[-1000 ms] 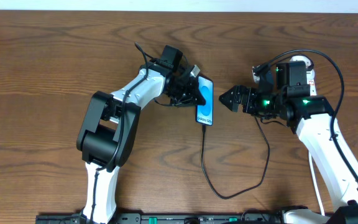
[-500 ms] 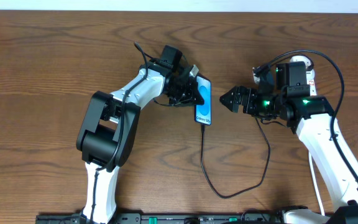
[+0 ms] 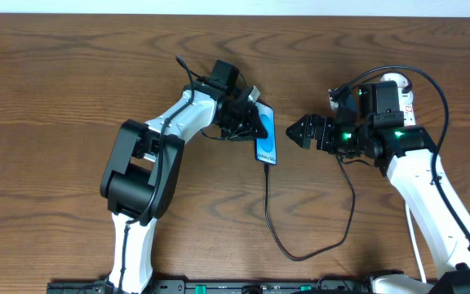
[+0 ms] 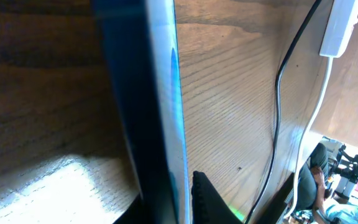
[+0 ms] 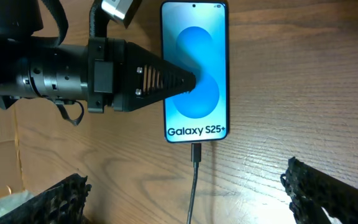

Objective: Plug charger to phone and switch on socket
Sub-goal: 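Lower the phone flat onto the table with the left gripper and release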

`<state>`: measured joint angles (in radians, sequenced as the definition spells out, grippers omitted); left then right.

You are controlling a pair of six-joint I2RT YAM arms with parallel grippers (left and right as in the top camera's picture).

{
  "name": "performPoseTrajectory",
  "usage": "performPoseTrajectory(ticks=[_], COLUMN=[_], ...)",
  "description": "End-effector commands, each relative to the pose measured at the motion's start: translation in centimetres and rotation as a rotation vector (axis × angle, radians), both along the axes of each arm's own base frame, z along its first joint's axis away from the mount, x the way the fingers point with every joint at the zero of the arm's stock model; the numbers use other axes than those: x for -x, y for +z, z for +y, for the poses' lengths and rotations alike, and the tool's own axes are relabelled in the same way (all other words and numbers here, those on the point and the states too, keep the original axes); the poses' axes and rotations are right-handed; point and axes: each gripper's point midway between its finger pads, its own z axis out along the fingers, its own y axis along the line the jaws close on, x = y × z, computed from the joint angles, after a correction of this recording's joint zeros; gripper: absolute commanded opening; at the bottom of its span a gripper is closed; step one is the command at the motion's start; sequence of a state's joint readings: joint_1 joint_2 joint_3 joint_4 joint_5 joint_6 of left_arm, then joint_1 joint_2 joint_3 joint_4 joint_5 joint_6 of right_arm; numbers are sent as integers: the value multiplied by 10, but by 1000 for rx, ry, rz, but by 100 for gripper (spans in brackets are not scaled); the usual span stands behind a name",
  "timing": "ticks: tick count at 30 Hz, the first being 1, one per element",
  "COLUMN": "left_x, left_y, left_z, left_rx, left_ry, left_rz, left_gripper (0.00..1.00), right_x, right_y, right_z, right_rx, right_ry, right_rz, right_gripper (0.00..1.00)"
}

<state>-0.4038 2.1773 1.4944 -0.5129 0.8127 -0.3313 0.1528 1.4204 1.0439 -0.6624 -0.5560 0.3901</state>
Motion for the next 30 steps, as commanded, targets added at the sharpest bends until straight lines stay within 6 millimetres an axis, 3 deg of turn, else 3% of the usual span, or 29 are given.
performPoseTrajectory(ticks=[1, 5, 12, 16, 18, 21, 26, 29, 30], left_x=[2, 0, 2, 2, 2, 2, 0, -4, -6], left_y=[1, -2, -20, -21, -22, -23, -28, -25, -22], left_z=[1, 4, 26, 28, 28, 29, 40, 49, 54], left_rx=[4, -22, -176, -186, -187, -198, -258, -261, -262], left_ry=[-16, -9, 25, 27, 27, 30, 45, 67, 79], left_rz=[-12, -19, -10, -7, -7, -10, -15, -8, -9], left_gripper=[17, 17, 35, 37, 46, 49, 70, 89, 92], right_x=[3, 2, 6, 6, 6, 7, 15, 20, 21], right_y=[-7, -9, -11, -11, -13, -16, -25, -29, -30], right_z=[1, -3, -4, -4, -6, -10, -19, -24, -25], right_rx=[6, 25, 29, 30, 40, 64, 115, 142, 148], right_ry=[-2, -29, -29, -29, -35, -48, -79, -89, -90], right_rz=[23, 34, 52, 51, 54, 66, 117, 143, 148], right_gripper=[99, 99, 99, 99, 99, 99, 99, 99, 99])
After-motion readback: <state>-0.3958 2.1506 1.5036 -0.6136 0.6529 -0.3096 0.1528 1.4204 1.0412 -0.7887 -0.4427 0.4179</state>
